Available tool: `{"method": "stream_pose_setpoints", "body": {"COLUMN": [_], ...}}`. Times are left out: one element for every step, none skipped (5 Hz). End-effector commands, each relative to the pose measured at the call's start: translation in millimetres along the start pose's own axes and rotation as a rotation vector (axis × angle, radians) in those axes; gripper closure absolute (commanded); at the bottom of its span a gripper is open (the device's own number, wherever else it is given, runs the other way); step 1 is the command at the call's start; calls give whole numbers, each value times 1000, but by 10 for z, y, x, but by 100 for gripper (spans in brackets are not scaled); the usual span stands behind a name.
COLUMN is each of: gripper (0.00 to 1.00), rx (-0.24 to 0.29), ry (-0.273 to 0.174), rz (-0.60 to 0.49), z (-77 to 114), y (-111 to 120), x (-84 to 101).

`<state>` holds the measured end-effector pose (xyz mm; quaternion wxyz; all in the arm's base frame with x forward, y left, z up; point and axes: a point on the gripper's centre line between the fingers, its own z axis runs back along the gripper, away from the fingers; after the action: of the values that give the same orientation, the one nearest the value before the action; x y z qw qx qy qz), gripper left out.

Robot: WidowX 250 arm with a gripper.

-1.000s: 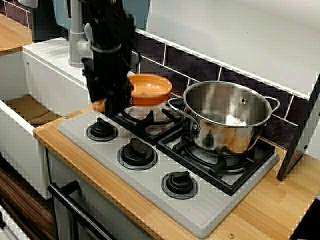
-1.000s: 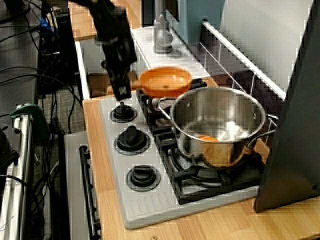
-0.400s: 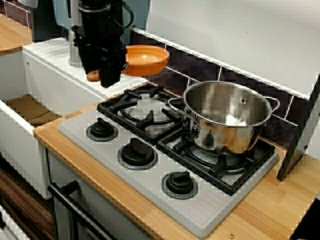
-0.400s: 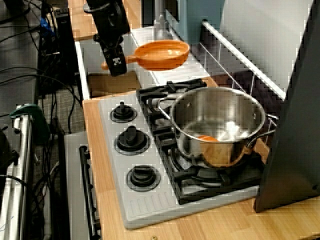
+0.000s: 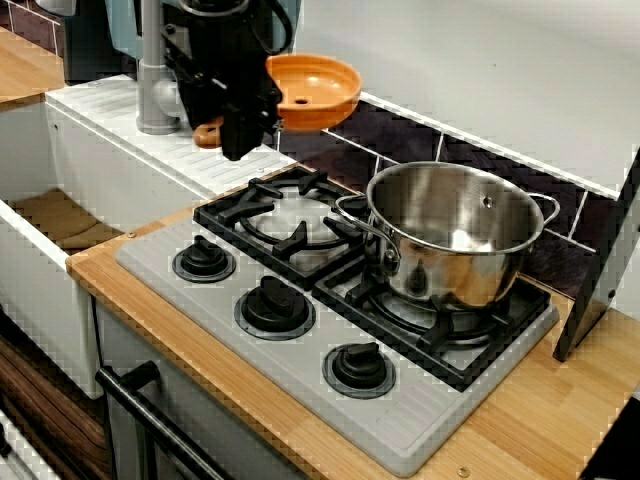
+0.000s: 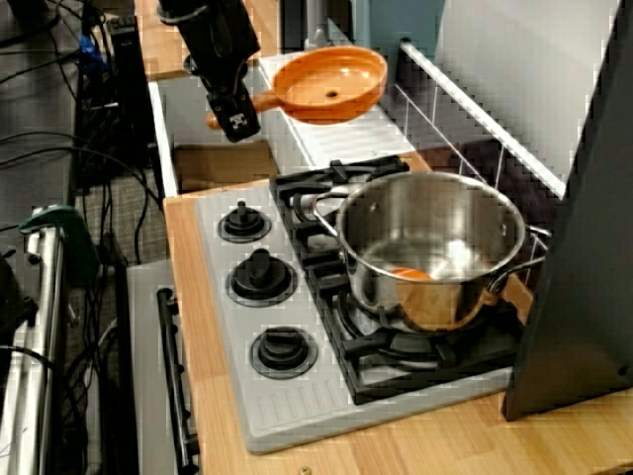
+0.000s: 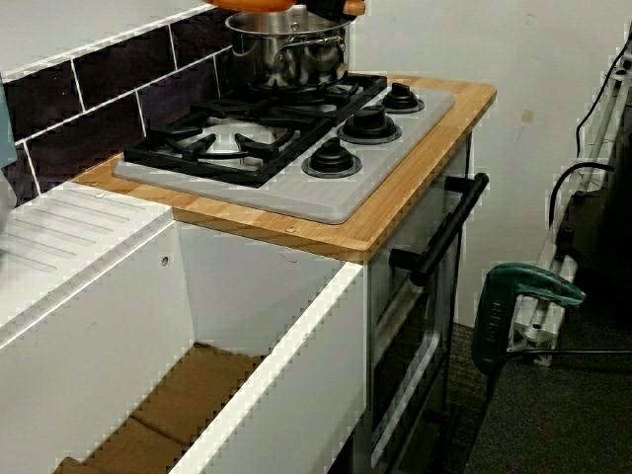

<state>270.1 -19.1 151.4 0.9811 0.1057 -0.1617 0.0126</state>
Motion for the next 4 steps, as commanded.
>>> {"method": "stream_pose_setpoints", "body": {"gripper": [100, 100, 100, 100], "rx": [93, 145, 188, 210], "ry": [-143, -194, -245, -269], "rz": [-1, -10, -3, -6], "z": [322, 343, 354, 359], "y": [-70, -120, -134, -146], "x": [211, 201, 192, 198]}}
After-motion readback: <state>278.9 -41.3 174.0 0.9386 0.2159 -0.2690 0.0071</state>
